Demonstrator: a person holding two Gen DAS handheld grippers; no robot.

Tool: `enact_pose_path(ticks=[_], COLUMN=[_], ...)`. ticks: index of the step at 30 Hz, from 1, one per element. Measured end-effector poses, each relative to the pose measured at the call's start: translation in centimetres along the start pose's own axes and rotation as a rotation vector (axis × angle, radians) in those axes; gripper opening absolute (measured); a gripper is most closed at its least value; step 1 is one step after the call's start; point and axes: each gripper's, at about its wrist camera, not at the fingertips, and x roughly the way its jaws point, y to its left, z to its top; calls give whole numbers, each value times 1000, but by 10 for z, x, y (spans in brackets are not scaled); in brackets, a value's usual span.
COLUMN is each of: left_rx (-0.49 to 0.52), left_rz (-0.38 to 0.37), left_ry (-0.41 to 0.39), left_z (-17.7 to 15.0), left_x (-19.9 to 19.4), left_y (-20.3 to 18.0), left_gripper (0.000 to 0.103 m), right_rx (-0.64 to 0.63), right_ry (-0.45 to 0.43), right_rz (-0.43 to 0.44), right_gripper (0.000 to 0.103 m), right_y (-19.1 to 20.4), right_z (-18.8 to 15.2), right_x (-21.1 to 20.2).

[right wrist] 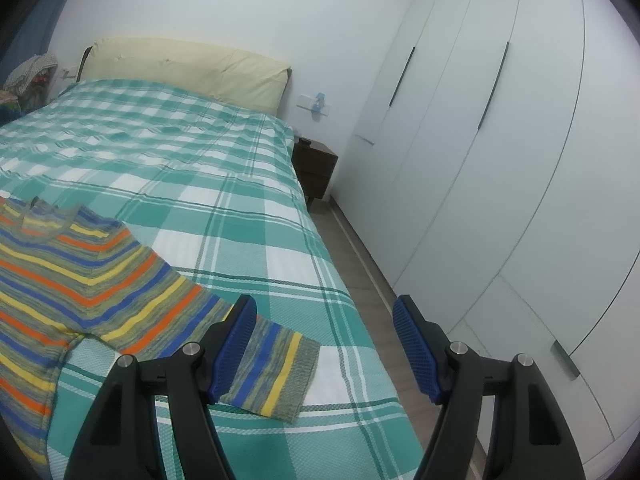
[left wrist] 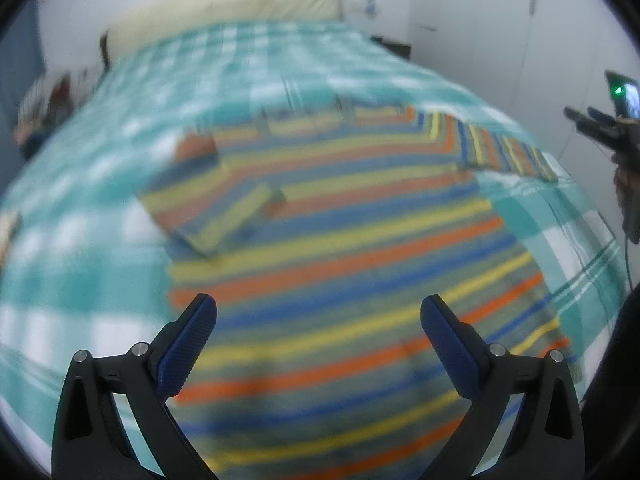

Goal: Fold small clothes

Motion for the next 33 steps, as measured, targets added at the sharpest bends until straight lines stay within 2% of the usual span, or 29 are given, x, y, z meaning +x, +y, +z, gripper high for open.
enact_pose_path(ticks=[3, 6, 8, 9, 10, 11, 12, 14, 15, 16, 18, 20, 22, 24, 28, 31, 33], left_rx=[152, 291, 337, 345, 337, 319, 281, 149, 107, 83, 63, -9, -149, -337, -617, -743, -764], left_rz=[68, 129, 165, 178, 178, 167, 138, 31, -3, -22, -37, -31, -8, 77, 304, 373, 403], left_ry=[47, 98, 133, 159, 195, 229, 246, 230, 233, 236, 223, 176, 104, 29, -19, 11, 62], left_z=[22, 35, 38, 39, 39, 39, 39, 38, 37, 38, 42, 51, 62, 65, 42, 11, -12], left_x=[17, 58, 89, 106, 119, 132, 142, 146, 146, 146, 134, 113, 86, 58, 38, 47, 63], left_y=[11, 13, 19, 23, 29, 37, 46, 67, 73, 76, 85, 104, 144, 202, 293, 330, 342], left_gripper=[102, 102, 96, 87, 81, 78, 77, 59, 28, 6, 4, 4, 4, 4, 4, 4, 3], right_rx=[-4, -4, -10, -15, -18, -20, -21, -23, -27, -28, -28, -24, -17, -18, -45, -56, -64], right_ry=[5, 9, 7, 5, 3, 2, 2, 1, 1, 2, 7, 13, 8, -4, -13, 4, 9], right_rz=[17, 38, 44, 45, 46, 47, 48, 50, 49, 48, 51, 55, 60, 65, 66, 74, 74], right_gripper=[70, 70, 70, 70, 70, 70, 70, 70, 70, 71, 71, 71, 71, 71, 71, 71, 71], right_y=[3, 6, 9, 10, 11, 12, 13, 13, 14, 15, 16, 17, 17, 20, 30, 36, 40], right_z=[-1, 0, 0, 0, -1, -2, -2, -4, -4, -4, -4, -4, -3, -3, -2, -4, -6], right_x=[2, 3, 2, 1, 0, 0, -1, -1, 0, 1, 3, 5, 5, 2, 3, 6, 6])
